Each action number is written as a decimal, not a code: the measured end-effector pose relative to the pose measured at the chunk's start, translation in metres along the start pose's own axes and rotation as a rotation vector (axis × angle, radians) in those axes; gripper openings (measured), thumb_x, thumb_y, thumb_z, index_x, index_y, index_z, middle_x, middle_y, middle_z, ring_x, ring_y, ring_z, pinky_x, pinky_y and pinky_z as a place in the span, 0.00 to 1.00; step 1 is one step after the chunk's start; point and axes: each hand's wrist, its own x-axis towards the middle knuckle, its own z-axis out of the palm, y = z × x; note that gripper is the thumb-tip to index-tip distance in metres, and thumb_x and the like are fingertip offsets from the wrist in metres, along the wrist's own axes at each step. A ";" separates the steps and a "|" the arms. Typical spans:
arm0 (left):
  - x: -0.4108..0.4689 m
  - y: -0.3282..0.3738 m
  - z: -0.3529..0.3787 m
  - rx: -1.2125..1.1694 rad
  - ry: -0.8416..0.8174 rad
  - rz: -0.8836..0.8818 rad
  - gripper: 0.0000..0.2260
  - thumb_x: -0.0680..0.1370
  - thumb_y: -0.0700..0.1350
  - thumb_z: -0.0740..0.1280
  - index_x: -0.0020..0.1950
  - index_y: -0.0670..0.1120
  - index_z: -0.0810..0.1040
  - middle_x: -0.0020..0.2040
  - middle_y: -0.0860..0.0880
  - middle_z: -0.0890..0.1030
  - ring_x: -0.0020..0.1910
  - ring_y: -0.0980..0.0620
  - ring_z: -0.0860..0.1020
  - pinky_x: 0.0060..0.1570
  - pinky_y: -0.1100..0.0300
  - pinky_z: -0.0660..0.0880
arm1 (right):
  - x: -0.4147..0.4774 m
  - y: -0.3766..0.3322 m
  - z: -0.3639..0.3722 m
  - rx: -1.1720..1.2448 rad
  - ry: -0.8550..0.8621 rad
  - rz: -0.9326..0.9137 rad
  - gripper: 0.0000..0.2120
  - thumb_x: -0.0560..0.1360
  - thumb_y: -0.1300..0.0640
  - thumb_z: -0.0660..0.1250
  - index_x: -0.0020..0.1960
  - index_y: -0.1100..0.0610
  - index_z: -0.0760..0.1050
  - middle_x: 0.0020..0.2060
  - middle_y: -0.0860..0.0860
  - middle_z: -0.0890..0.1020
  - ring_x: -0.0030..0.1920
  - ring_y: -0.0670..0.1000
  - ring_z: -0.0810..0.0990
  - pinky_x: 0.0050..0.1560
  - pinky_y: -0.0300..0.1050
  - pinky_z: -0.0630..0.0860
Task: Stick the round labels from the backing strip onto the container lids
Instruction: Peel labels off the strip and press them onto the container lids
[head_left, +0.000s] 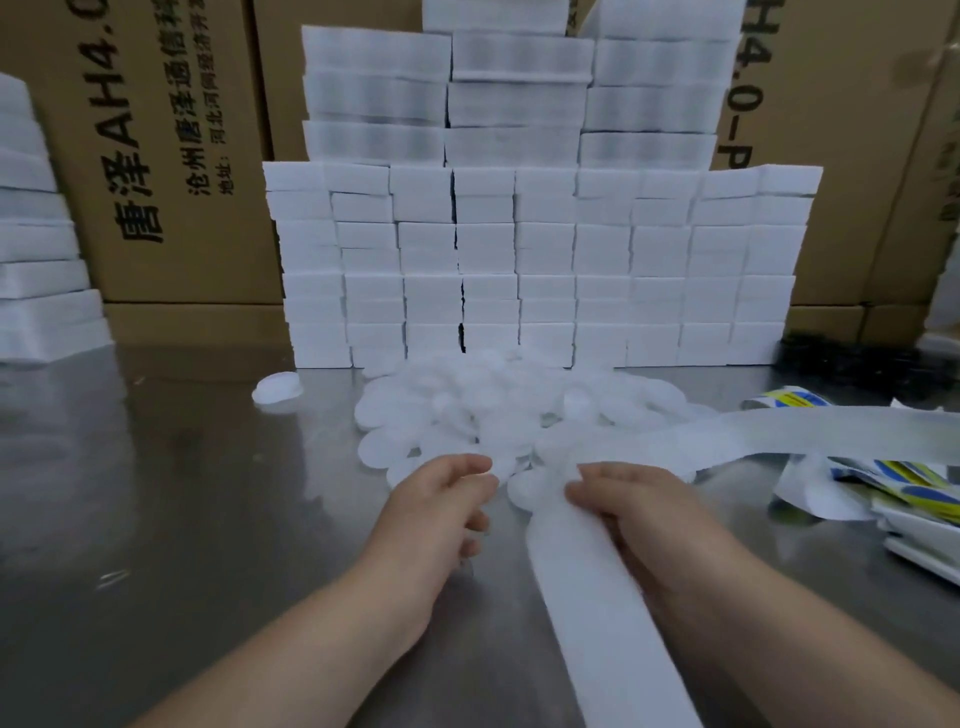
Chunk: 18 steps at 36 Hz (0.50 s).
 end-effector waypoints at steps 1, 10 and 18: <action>0.000 -0.001 0.001 0.034 0.004 0.017 0.04 0.75 0.42 0.66 0.46 0.50 0.79 0.36 0.51 0.78 0.33 0.54 0.75 0.32 0.62 0.71 | -0.003 0.000 0.002 -0.020 -0.066 -0.023 0.07 0.73 0.66 0.64 0.44 0.69 0.79 0.39 0.64 0.80 0.40 0.59 0.77 0.45 0.53 0.72; -0.004 0.002 -0.001 -0.095 -0.171 -0.204 0.11 0.75 0.51 0.65 0.46 0.45 0.82 0.43 0.45 0.85 0.41 0.48 0.83 0.41 0.58 0.77 | -0.023 0.002 0.011 -0.195 -0.606 -0.117 0.11 0.63 0.64 0.66 0.42 0.56 0.83 0.41 0.54 0.83 0.44 0.52 0.80 0.53 0.47 0.75; -0.005 0.007 -0.004 -0.100 -0.401 -0.483 0.17 0.76 0.54 0.62 0.48 0.40 0.78 0.39 0.39 0.70 0.42 0.43 0.73 0.46 0.55 0.72 | -0.029 -0.007 0.011 -0.221 -0.753 -0.137 0.16 0.61 0.66 0.65 0.43 0.52 0.84 0.41 0.53 0.81 0.45 0.50 0.78 0.51 0.45 0.73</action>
